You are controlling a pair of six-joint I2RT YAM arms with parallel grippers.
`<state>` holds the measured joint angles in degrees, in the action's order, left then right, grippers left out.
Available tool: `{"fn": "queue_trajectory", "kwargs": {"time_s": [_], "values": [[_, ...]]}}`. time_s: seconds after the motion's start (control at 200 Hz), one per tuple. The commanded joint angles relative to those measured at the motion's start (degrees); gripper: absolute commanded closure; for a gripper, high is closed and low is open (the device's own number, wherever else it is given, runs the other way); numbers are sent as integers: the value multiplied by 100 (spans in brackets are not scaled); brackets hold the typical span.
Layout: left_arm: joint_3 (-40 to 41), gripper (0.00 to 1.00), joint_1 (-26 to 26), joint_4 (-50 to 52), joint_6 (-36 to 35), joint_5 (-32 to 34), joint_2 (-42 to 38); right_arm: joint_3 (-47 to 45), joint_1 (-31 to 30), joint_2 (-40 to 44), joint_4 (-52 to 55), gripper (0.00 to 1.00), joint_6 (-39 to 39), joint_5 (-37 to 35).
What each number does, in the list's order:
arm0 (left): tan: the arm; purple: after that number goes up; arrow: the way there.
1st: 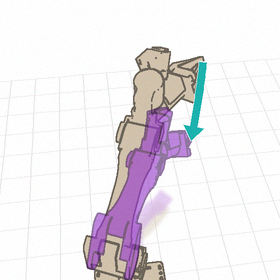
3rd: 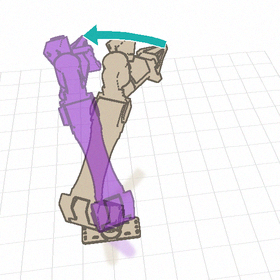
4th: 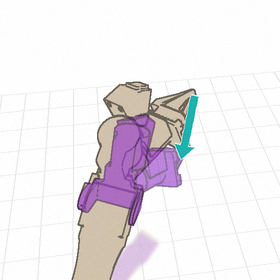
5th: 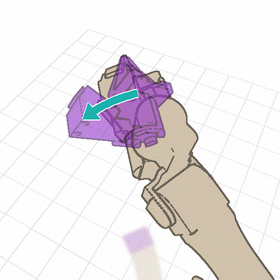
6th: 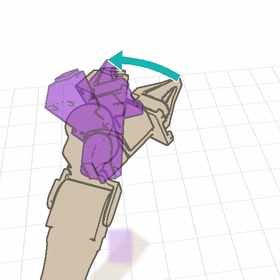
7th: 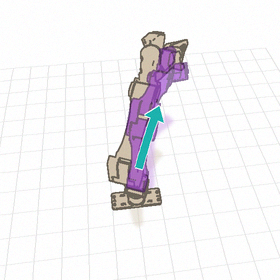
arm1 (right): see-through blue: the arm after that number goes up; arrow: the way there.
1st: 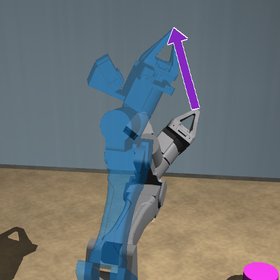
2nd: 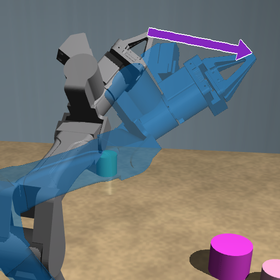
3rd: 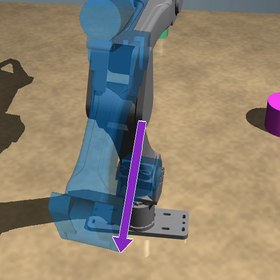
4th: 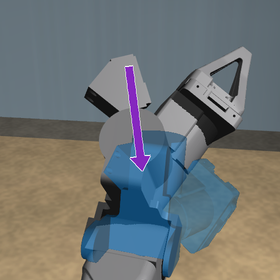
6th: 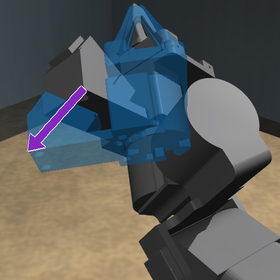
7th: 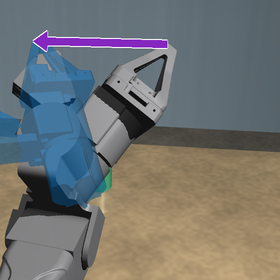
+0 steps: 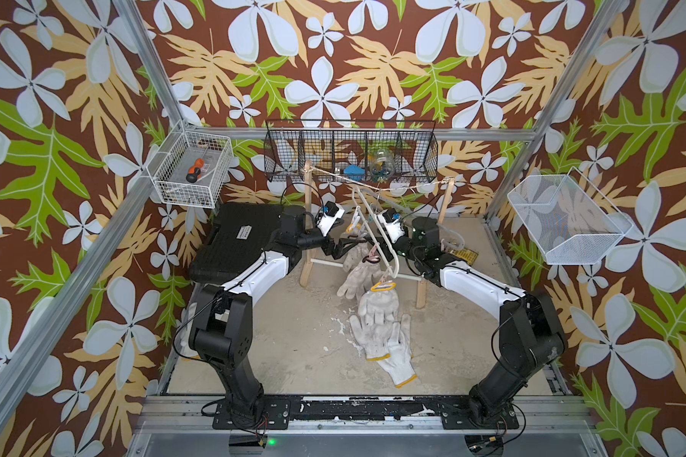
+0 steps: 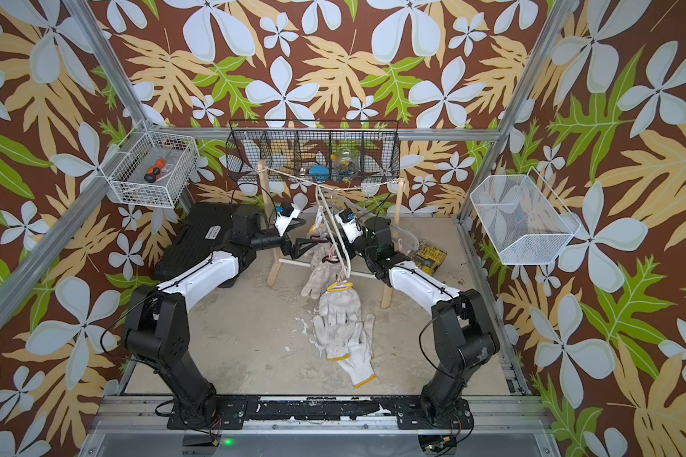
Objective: Clip the gloves onto a hanger to dry
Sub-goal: Clamp the glove onto the hanger.
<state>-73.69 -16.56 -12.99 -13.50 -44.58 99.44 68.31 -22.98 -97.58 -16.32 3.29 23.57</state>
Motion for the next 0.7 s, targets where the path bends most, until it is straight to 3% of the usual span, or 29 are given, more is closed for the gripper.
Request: {"fn": "queue_trajectory", "kwargs": {"time_s": [0.0,0.325,0.696], "values": [[65,0,0,53,-158,135,-162,-45,18,86,-52,50,-131,-168],[408,0,1,666,-286,835,-821,-532,228,812,657,49,-221,-597],[1202,0,-3,849,-21,1227,-1715,-1962,283,2118,1485,51,-21,-333]]}}
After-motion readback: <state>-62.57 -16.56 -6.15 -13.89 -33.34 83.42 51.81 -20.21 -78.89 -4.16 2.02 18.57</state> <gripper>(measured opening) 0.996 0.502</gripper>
